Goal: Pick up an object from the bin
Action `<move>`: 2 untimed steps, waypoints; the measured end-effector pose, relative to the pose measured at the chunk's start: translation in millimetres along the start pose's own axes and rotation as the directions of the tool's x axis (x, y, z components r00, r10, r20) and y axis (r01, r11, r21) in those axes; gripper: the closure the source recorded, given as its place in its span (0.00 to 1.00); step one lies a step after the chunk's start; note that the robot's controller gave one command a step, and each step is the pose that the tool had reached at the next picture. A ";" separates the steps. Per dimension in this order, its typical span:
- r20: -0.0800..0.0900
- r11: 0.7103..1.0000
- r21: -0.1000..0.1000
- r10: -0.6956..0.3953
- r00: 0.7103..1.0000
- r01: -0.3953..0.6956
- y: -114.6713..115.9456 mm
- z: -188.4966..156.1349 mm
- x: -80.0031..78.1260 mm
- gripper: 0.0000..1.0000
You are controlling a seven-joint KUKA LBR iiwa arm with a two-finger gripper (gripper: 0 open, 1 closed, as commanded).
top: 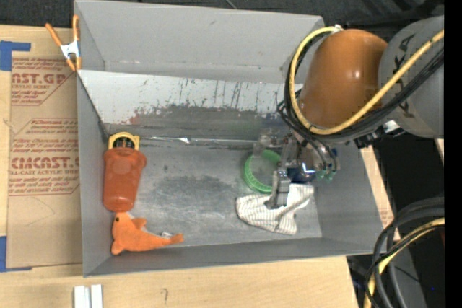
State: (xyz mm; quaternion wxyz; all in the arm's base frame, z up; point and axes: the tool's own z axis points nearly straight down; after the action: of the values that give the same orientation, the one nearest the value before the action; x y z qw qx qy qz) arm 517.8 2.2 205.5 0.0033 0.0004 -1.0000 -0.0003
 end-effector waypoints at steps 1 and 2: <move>0.008 1.000 0.000 0.000 1.000 0.000 0.1 -4.6 -1.5 0.00; 0.013 1.000 0.001 -0.010 1.000 0.010 -14.0 54.9 7.9 0.00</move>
Offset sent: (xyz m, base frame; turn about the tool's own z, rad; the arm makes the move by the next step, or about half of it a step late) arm -0.0145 -0.0213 -0.0838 -0.0131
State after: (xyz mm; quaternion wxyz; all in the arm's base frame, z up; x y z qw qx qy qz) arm 509.6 -11.8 150.6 -0.0033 0.0054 -1.0000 0.0001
